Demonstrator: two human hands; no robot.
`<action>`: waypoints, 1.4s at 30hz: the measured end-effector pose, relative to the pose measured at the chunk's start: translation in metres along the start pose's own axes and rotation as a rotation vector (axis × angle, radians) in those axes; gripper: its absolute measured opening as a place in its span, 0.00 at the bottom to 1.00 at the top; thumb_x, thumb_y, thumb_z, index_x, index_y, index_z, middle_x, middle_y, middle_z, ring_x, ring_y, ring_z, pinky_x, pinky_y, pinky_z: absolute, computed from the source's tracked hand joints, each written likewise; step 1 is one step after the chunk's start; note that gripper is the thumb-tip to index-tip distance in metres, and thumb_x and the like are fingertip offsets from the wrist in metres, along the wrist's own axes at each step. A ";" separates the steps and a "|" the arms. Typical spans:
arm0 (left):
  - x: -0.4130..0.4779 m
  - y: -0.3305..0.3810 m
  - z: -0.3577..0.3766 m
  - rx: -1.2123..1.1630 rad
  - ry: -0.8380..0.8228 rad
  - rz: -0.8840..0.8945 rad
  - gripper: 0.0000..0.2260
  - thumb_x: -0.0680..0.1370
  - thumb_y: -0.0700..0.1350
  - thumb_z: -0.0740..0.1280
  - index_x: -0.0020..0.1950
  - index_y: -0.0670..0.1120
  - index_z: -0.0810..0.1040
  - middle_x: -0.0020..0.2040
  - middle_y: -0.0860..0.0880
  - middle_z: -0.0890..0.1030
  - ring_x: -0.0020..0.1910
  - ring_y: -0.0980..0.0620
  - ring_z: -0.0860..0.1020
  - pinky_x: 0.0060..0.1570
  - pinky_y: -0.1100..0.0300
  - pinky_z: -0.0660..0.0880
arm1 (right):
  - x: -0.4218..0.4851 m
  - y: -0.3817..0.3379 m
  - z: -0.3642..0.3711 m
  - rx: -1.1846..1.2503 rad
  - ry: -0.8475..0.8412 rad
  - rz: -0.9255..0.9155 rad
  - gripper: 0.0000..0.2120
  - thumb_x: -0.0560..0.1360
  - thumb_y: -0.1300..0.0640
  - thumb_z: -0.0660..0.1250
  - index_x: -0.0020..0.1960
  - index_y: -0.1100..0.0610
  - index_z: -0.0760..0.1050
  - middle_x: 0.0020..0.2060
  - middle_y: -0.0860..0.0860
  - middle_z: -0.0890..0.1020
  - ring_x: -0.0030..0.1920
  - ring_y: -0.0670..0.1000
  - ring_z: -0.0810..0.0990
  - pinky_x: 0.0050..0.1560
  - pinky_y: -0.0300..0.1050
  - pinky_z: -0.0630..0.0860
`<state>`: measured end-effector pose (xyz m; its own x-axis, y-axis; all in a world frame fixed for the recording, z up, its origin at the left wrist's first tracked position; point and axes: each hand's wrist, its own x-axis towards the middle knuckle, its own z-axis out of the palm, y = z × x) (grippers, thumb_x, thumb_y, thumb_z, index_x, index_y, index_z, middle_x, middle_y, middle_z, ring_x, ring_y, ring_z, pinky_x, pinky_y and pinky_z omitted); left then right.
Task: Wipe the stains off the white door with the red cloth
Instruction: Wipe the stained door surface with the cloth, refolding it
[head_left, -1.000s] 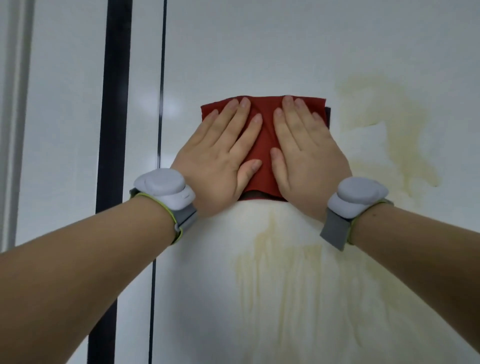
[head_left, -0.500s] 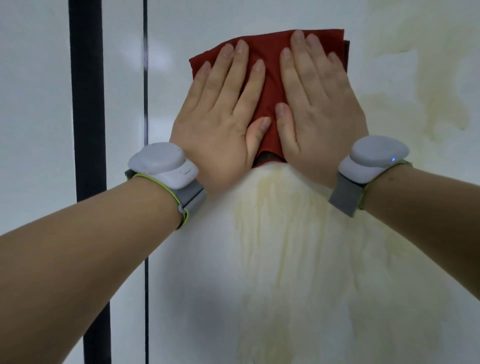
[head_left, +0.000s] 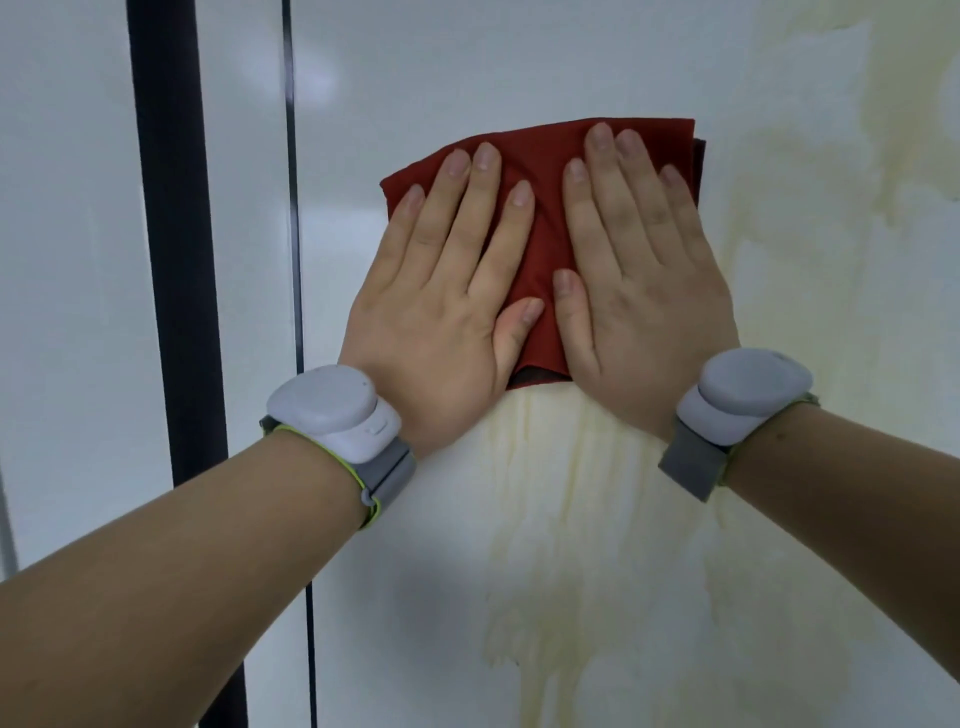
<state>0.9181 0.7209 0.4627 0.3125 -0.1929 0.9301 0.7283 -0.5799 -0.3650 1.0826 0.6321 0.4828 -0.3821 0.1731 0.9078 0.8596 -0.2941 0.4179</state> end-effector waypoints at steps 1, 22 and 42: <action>-0.006 0.002 -0.001 -0.006 -0.011 0.000 0.28 0.87 0.56 0.52 0.83 0.40 0.59 0.82 0.36 0.58 0.82 0.38 0.56 0.81 0.42 0.53 | -0.006 -0.002 0.000 0.005 -0.005 0.000 0.28 0.85 0.52 0.49 0.80 0.66 0.56 0.80 0.63 0.58 0.81 0.62 0.54 0.80 0.60 0.53; -0.103 0.043 -0.008 -0.075 -0.158 -0.024 0.28 0.87 0.55 0.53 0.83 0.41 0.57 0.82 0.36 0.55 0.82 0.37 0.54 0.82 0.42 0.50 | -0.101 -0.050 -0.005 0.094 -0.120 0.062 0.29 0.83 0.53 0.53 0.79 0.66 0.57 0.79 0.64 0.59 0.80 0.64 0.56 0.80 0.62 0.53; -0.051 0.026 -0.012 -0.018 -0.147 -0.010 0.28 0.88 0.54 0.51 0.82 0.39 0.58 0.81 0.34 0.58 0.82 0.35 0.56 0.81 0.41 0.51 | -0.056 -0.019 -0.013 0.003 -0.154 0.021 0.29 0.85 0.50 0.47 0.81 0.65 0.51 0.81 0.62 0.55 0.81 0.61 0.52 0.81 0.59 0.50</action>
<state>0.9136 0.7067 0.4062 0.3927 -0.0697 0.9170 0.7209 -0.5958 -0.3540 1.0829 0.6160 0.4244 -0.3074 0.3085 0.9002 0.8679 -0.2969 0.3982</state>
